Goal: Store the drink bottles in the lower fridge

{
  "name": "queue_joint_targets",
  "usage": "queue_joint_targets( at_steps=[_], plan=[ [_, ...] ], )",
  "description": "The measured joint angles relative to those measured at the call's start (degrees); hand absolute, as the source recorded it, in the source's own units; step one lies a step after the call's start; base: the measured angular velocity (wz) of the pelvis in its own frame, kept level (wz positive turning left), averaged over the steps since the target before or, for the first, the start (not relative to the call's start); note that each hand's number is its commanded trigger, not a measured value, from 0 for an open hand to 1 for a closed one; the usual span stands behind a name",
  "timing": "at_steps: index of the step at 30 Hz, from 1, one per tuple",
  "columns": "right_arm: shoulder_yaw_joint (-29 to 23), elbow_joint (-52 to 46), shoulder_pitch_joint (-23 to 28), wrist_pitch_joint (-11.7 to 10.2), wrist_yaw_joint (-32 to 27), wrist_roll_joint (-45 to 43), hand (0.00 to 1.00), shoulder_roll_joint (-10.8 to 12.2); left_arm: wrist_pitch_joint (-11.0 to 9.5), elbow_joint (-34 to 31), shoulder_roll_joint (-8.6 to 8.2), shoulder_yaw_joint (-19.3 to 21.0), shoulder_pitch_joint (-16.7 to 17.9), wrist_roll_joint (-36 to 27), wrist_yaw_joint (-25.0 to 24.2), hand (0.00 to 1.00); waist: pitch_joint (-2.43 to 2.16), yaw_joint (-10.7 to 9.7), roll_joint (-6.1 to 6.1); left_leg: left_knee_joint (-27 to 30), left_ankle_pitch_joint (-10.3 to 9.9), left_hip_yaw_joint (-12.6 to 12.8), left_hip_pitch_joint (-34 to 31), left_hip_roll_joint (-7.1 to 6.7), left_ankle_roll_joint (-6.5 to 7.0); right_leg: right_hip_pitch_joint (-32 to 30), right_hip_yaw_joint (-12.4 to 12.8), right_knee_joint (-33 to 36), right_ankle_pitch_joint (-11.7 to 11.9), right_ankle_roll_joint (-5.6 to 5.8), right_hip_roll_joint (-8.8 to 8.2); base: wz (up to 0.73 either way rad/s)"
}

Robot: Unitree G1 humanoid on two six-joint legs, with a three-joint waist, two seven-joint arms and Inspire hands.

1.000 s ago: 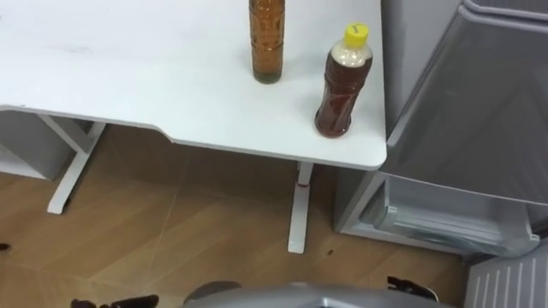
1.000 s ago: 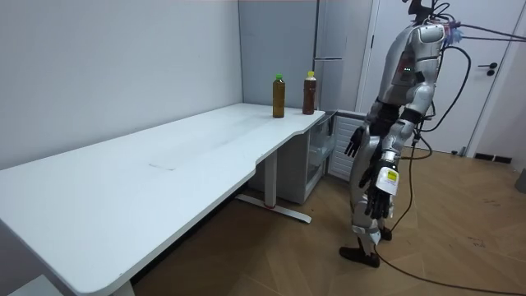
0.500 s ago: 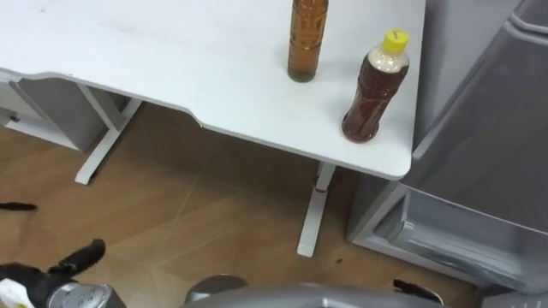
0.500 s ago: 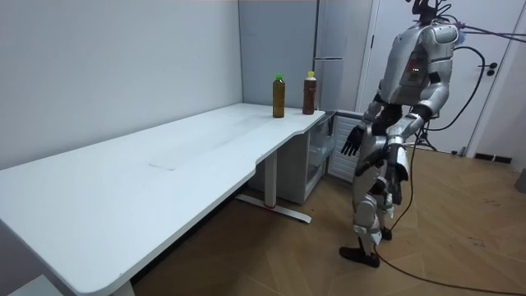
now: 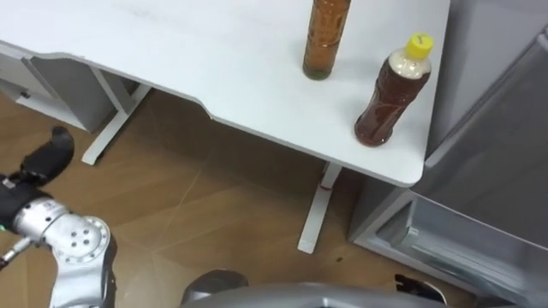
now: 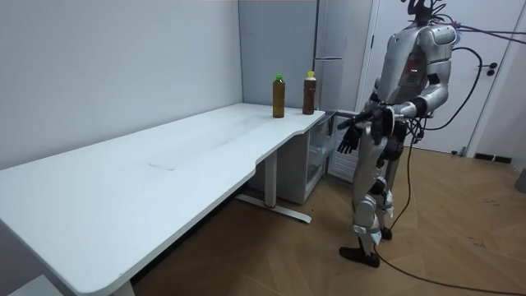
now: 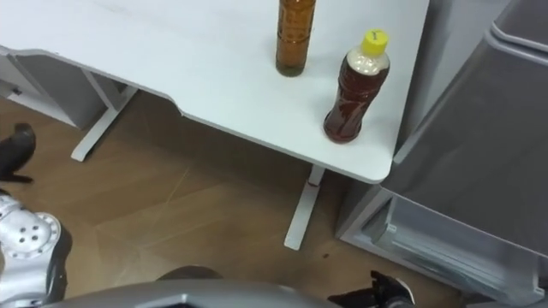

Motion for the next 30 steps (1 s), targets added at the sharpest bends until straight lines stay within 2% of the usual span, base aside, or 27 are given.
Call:
queue_joint_targets(
  at_steps=[5,10,12,13,14,15,22,24,30],
  plan=[
    [0.6,1.71,-0.35,-1.24,1.79,1.55,0.0,0.01,-0.69,-6.58,0.08,-2.52,-1.35,1.52,-4.73,0.0,0.51,-0.38,0.09,0.02,0.01,0.03,-0.12,0.01,0.01,0.24,0.24,0.01,0.04,-0.04,0.02,0.0],
    [0.56,4.0,-1.8,-2.21,3.07,1.36,0.0,0.18,-0.71,-11.46,0.38,-5.37,-2.4,1.46,-11.41,0.0,0.63,-2.65,-0.06,0.05,0.02,0.13,-0.1,0.06,0.02,0.14,0.44,0.03,0.04,-0.04,0.04,-0.01],
    [0.57,4.03,-2.26,-2.33,3.04,1.36,0.0,0.37,-0.71,-14.91,0.38,-7.4,-3.43,1.39,-14.5,0.0,0.79,-3.01,-0.17,0.1,-0.01,0.9,-0.46,0.46,0.01,-0.41,1.56,0.15,0.14,-0.19,0.13,-0.18],
    [0.61,4.03,-2.41,-2.35,3.05,1.4,0.0,0.42,-0.71,-15.98,0.39,-7.82,-3.73,1.33,-15.42,0.0,0.68,-3.1,-0.5,0.09,-0.01,1.01,-0.56,0.54,0.01,-0.49,1.76,0.19,0.18,-0.25,0.14,-0.16],
    [0.62,4.03,-2.54,-2.46,3.09,1.47,0.0,0.49,-0.72,-18.1,0.43,-8.74,-4.46,1.19,-17.39,0.0,0.91,-3.35,-0.48,0.1,-0.01,1.1,-0.65,0.58,0.02,-0.67,2.02,0.22,0.25,-0.25,0.15,-0.14],
    [0.63,4.04,-2.63,-2.6,3.1,1.64,0.0,0.49,-0.86,-19.45,0.64,-9.86,-5.23,0.68,-19.22,0.0,0.86,-3.87,-0.6,0.06,-0.04,1.58,-0.63,0.7,0.08,-0.87,2.74,0.22,0.33,-0.24,0.15,-0.14],
    [0.69,4.23,-3.23,-3.76,3.28,1.76,0.0,0.8,-1.2,-19.85,0.96,-14.62,-7.71,-0.42,-29.36,0.0,0.8,-5.84,-0.37,-0.35,-0.22,3.75,-0.02,1.35,0.32,-1.44,5.74,0.49,0.55,-0.28,0.08,-0.17],
    [0.65,5.08,-3.61,-3.78,3.29,1.83,0.0,0.78,-1.05,-19.86,1.07,-16.55,-8.55,-2.82,-32.87,0.0,0.89,-6.15,0.0,-0.62,-0.27,4.88,0.51,1.76,0.39,-1.77,7.47,0.89,0.6,-0.34,0.08,-0.26],
    [0.6,5.78,-4.44,-3.85,3.35,4.58,0.0,0.79,-0.76,-19.91,1.08,-19.64,-8.85,-8.09,-40.57,0.0,0.72,-8.97,1.02,-0.81,-0.29,6.43,0.75,2.37,0.44,-2.35,9.31,0.98,0.87,-0.46,0.2,-0.14]
  ],
)
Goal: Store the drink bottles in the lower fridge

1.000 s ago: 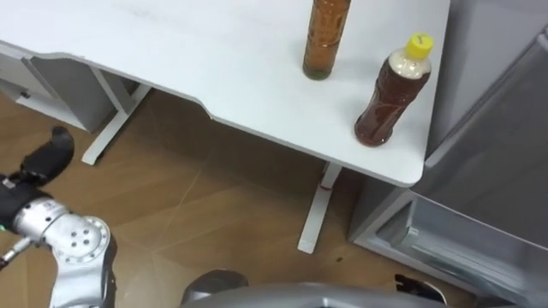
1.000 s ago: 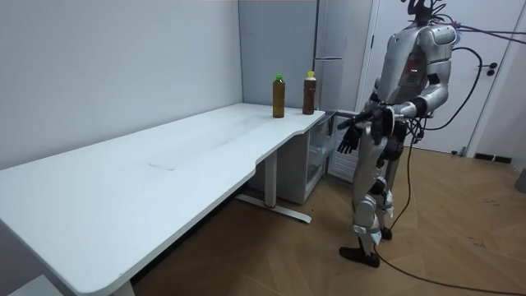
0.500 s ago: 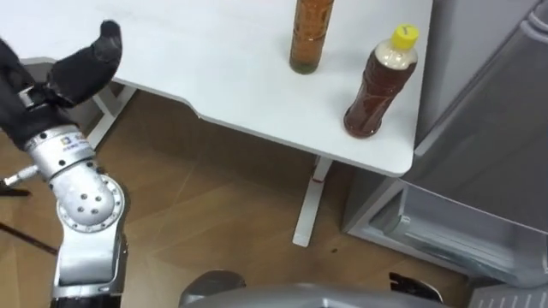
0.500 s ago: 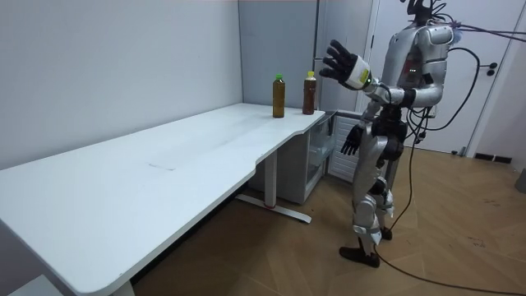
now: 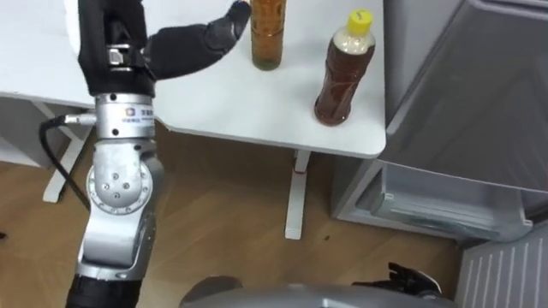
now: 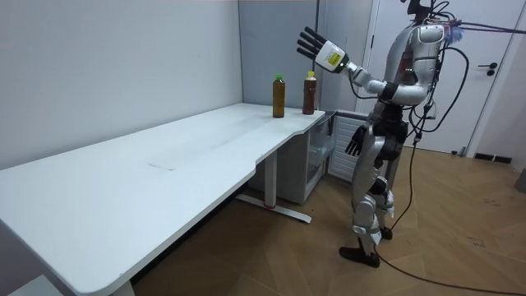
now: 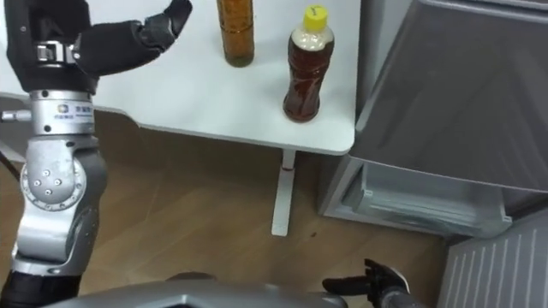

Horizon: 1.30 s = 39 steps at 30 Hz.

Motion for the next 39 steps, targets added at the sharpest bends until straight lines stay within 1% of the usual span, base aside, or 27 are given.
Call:
queue_joint_targets(
  at_steps=[4,5,7,8,9,10,11,12,15,18,22,27,28,30,32,35,39],
  plan=[
    [-0.19,0.01,-0.01,-0.2,1.21,0.65,0.0,0.01,0.56,-0.96,-0.14,-0.18,-0.02,-0.02,-4.57,0.0,-0.05,-1.56,0.03,-0.21,0.02,0.37,0.28,0.31,-0.05,-0.06,0.41,-0.02,0.09,-0.15,0.17,-0.07],
    [-0.47,0.08,0.04,-0.53,1.35,0.59,0.0,0.01,0.57,-1.08,-0.17,-0.46,-0.02,-0.08,-5.74,0.0,-0.09,-1.79,0.09,-0.41,0.02,0.61,0.65,0.37,-0.06,-0.12,0.72,-0.02,0.1,-0.16,0.17,-0.14],
    [-0.8,0.18,0.09,-0.52,1.76,0.61,0.0,-0.03,0.61,-1.1,-0.38,-1.11,-0.04,-0.33,-7.09,0.0,-0.32,-1.85,0.06,-1.0,0.05,1.21,1.1,0.47,-0.08,-0.49,1.61,0.0,0.1,-0.16,0.13,-0.19],
    [-0.81,0.16,0.04,-0.53,1.76,0.64,0.0,-0.03,0.62,-1.1,-0.57,-1.52,-0.14,-1.1,-7.85,0.0,-0.52,-2.21,0.24,-1.15,0.04,1.5,1.11,0.55,-0.08,-0.64,1.88,-0.01,0.12,-0.18,0.13,-0.12],
    [-0.84,0.11,-0.05,-0.55,1.76,0.76,0.0,0.05,0.7,-1.1,-0.72,-1.82,-0.32,-1.1,-8.24,0.0,-0.53,-2.9,0.25,-1.18,0.05,1.64,1.09,0.6,-0.08,-0.65,1.99,0.01,0.14,-0.2,0.13,-0.1],
    [-0.98,0.07,-0.06,-0.6,1.76,0.72,0.0,0.1,0.81,-1.1,-0.79,-1.88,-0.4,-1.1,-8.65,0.0,-0.55,-3.05,0.29,-1.21,0.04,1.88,1.09,0.7,-0.08,-0.65,2.14,0.03,0.15,-0.22,0.14,-0.14],
    [-1.17,0.08,-0.1,-0.68,1.76,0.68,0.0,0.14,0.93,-1.1,-0.81,-2.03,-0.44,-1.11,-9.38,0.0,-0.45,-3.09,0.14,-1.34,0.02,2.42,1.1,0.95,-0.12,-0.8,2.74,0.04,0.28,-0.33,0.25,-0.21],
    [-1.16,0.07,-0.25,-0.64,1.76,0.72,0.0,0.16,1.04,-1.12,-0.85,-2.15,-0.5,-1.18,-10.2,0.0,-0.5,-3.16,0.37,-1.38,-0.02,2.82,1.09,1.18,-0.18,-0.97,3.21,0.02,0.37,-0.4,0.37,-0.21],
    [-1.17,0.03,-0.4,-0.56,1.78,0.67,0.0,0.22,1.91,-1.12,-0.9,-2.82,-1.69,-1.17,-12.06,0.0,-0.41,-3.47,0.26,-1.52,-0.04,2.99,1.07,1.33,-0.22,-1.14,3.41,-0.01,0.43,-0.48,0.47,-0.05],
    [-1.17,-0.03,-0.58,-0.5,1.79,0.34,0.0,0.18,2.19,-1.11,-0.82,-3.44,-2.07,-1.17,-13.63,0.0,-0.19,-3.55,0.09,-1.6,-0.04,3.18,1.08,1.34,-0.21,-1.19,3.59,-0.01,0.43,-0.48,0.47,0.0],
    [-1.15,-0.19,-0.63,-0.43,1.72,0.23,0.0,0.17,3.01,-1.11,-0.78,-4.18,-2.07,-2.17,-14.86,0.0,-0.18,-3.54,0.09,-1.78,-0.04,3.61,0.96,1.5,-0.22,-1.69,4.02,0.09,0.45,-0.51,0.49,-0.06],
    [-1.12,-0.37,-0.64,-0.16,1.61,0.29,0.0,0.23,5.85,-1.1,-0.7,-4.45,-2.08,-7.6,-18.15,0.0,-0.07,-3.71,-0.06,-1.93,-0.05,4.04,1.06,1.61,-0.24,-1.78,4.52,0.08,0.45,-0.51,0.51,-0.04],
    [-1.12,-0.38,-0.69,0.08,1.61,0.29,0.0,0.23,6.15,-1.1,-0.7,-4.46,-2.07,-7.97,-18.45,0.0,-0.07,-3.71,-0.07,-1.94,-0.06,4.09,1.07,1.63,-0.24,-1.79,4.57,0.08,0.45,-0.51,0.51,-0.04],
    [-1.13,-0.37,-1.05,0.83,1.61,0.28,0.0,0.22,7.35,-1.1,-0.7,-4.46,-2.07,-8.28,-19.3,0.0,-0.04,-3.71,-0.12,-1.94,-0.1,4.32,1.1,1.7,-0.28,-1.83,4.8,0.07,0.45,-0.51,0.53,-0.04],
    [-1.13,-0.42,-1.05,0.9,1.62,0.26,0.0,0.23,7.98,-1.1,-0.69,-4.49,-2.07,-8.35,-20.01,0.0,-0.01,-3.71,-0.17,-1.94,-0.11,4.38,1.1,1.73,-0.29,-1.86,4.87,0.07,0.46,-0.52,0.55,0.0],
    [-1.13,-0.48,-1.09,1.71,1.1,0.43,0.0,0.24,8.86,-1.04,-0.37,-4.58,-2.06,-9.53,-20.4,0.0,0.01,-3.62,-0.15,-1.94,-0.17,4.62,1.09,1.9,-0.34,-1.94,5.04,0.06,0.5,-0.59,0.64,-0.02],
    [-1.15,-0.58,-1.12,2.01,-0.05,0.52,0.0,0.28,9.08,-0.93,0.14,-4.59,-2.06,-9.58,-20.4,0.0,-0.02,-3.54,0.07,-1.96,-0.21,4.91,1.01,2.15,-0.42,-2.21,5.36,0.1,0.57,-0.71,0.83,-0.04]
  ],
)
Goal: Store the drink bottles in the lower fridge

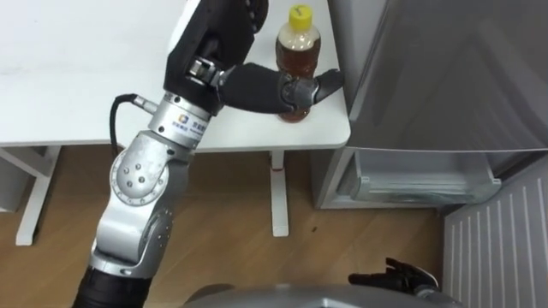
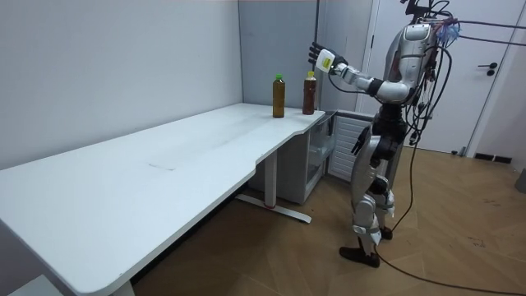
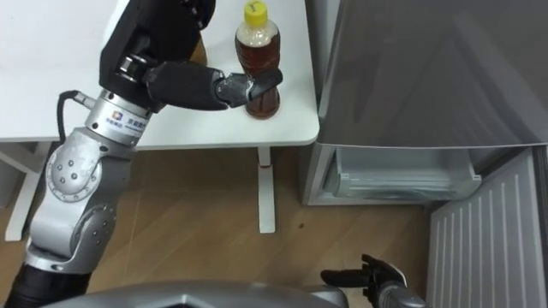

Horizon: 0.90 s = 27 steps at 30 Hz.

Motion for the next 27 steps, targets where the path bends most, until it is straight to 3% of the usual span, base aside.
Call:
queue_joint_targets(
  at_steps=[7,12,22,27],
  plan=[
    [-0.04,0.07,0.03,0.06,-0.91,0.0,0.0,-0.01,1.04,2.03,0.67,0.0,0.74,-0.02,-0.21,0.0,-0.19,0.14,0.33,-0.9,0.05,1.05,0.65,0.1,-0.02,-0.4,1.17,0.07,0.01,-0.01,-0.05,-0.09],
    [-0.04,0.07,0.01,0.16,-1.43,-0.03,0.0,0.03,2.95,3.97,1.21,0.07,0.78,0.0,-0.99,0.0,-0.23,0.01,0.4,-1.46,0.05,1.29,0.95,0.13,-0.03,-0.49,1.36,0.0,0.01,-0.01,-0.06,-0.03],
    [-0.05,0.0,-0.07,1.26,-1.59,-0.76,0.0,0.23,3.13,4.93,1.03,0.34,0.79,-0.02,-2.07,0.0,0.17,0.34,-0.3,-2.29,0.09,1.87,1.66,0.16,-0.1,-0.48,2.59,-0.07,0.01,-0.01,-0.09,-0.03],
    [-0.04,-0.03,-0.18,1.33,-1.88,-0.79,0.0,0.73,3.16,5.67,0.52,0.65,0.78,-0.08,-3.09,0.0,0.04,0.52,-0.67,-2.27,0.09,1.88,1.74,0.15,-0.1,-0.4,2.73,-0.05,0.01,-0.01,-0.08,0.0]
  ],
)
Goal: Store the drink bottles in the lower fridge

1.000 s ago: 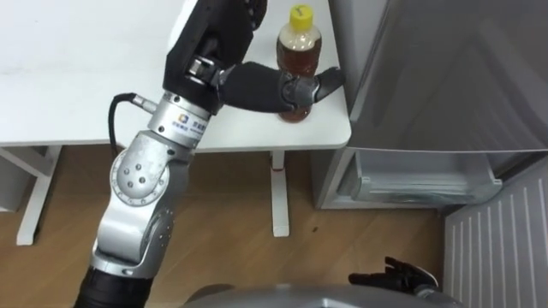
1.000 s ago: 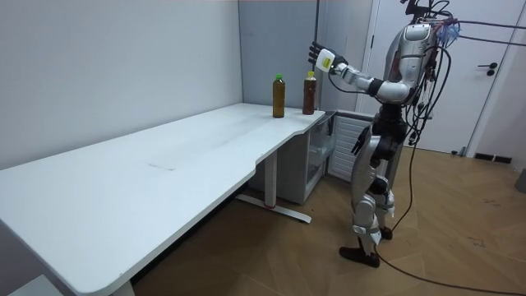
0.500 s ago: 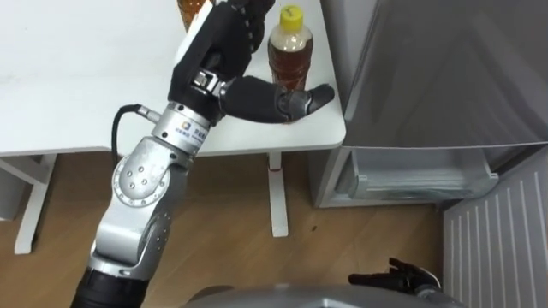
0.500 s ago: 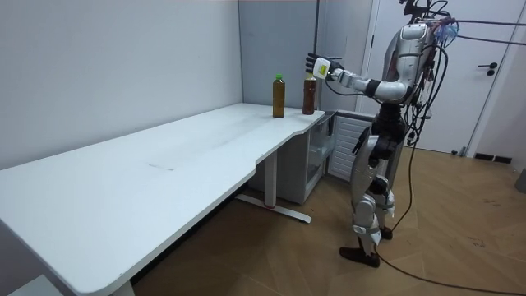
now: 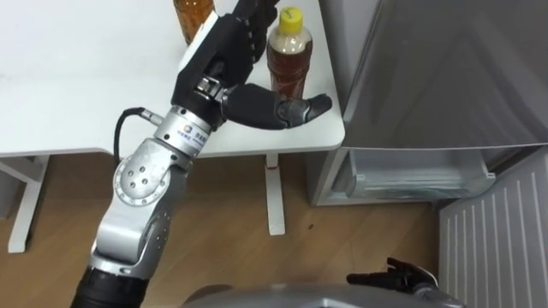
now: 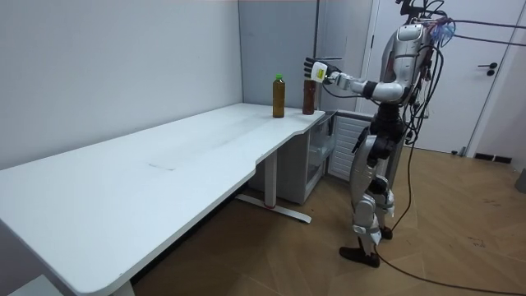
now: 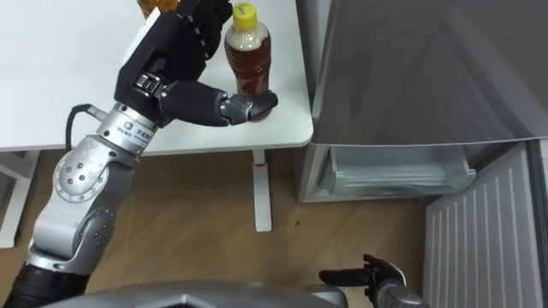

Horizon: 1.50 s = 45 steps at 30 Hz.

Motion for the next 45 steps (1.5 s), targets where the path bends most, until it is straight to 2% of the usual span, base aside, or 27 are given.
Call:
queue_joint_targets(
  at_steps=[5,17,24,28,33,39,45],
  plan=[
    [0.01,-0.62,0.09,0.02,-0.28,0.0,0.0,0.07,0.08,3.01,-0.43,0.73,0.09,0.0,-0.35,0.0,-0.04,0.01,-0.01,0.06,0.01,0.07,0.05,0.01,0.0,0.08,0.05,0.02,0.0,0.0,0.0,0.0],
    [-0.05,-1.13,0.21,0.12,-0.1,-0.84,0.0,0.07,0.08,3.44,-0.57,0.9,1.42,-0.98,-0.25,0.0,-0.01,-0.09,-0.32,0.36,0.0,0.06,0.56,0.05,0.0,0.81,-0.55,0.01,0.0,0.0,-0.02,0.0],
    [0.02,-2.29,0.69,0.71,-0.15,-0.74,0.0,0.03,0.1,4.7,-0.63,0.86,1.38,-2.75,-0.06,0.0,-0.28,-0.19,0.23,0.46,0.0,0.42,0.86,0.15,0.0,1.05,-0.29,0.05,0.01,-0.02,0.0,0.0],
    [0.02,-2.84,0.76,0.71,-0.32,-0.73,0.0,-0.16,0.46,5.66,-0.84,0.88,1.28,-3.1,0.99,0.0,-0.04,-0.49,0.76,0.94,-0.11,0.63,0.63,0.26,0.0,0.96,-0.15,0.05,0.04,-0.05,0.08,-0.01],
    [-0.05,-4.4,1.61,0.75,-0.81,-0.76,0.0,-0.59,0.55,6.9,-0.86,0.99,0.92,-6.77,3.05,0.0,-0.36,-1.06,1.74,1.23,-0.22,0.62,0.33,0.33,-0.01,0.79,-0.15,0.06,0.04,-0.05,0.15,0.0],
    [-0.35,-4.84,1.81,0.95,-0.91,-0.81,0.0,-0.92,1.83,9.55,-0.85,1.93,-0.48,-9.66,4.46,0.0,-0.27,-1.6,2.37,1.12,-0.21,0.62,0.47,0.36,-0.01,0.82,0.12,0.07,0.05,-0.07,0.19,0.0],
    [-1.33,-5.05,1.86,1.2,-0.89,-0.85,0.0,-0.96,1.86,10.07,-1.03,3.1,-1.57,-9.65,4.8,0.0,-0.02,-1.72,2.47,1.13,-0.24,0.8,0.42,0.44,-0.05,0.77,0.06,0.05,0.05,-0.07,0.23,0.0]
  ],
)
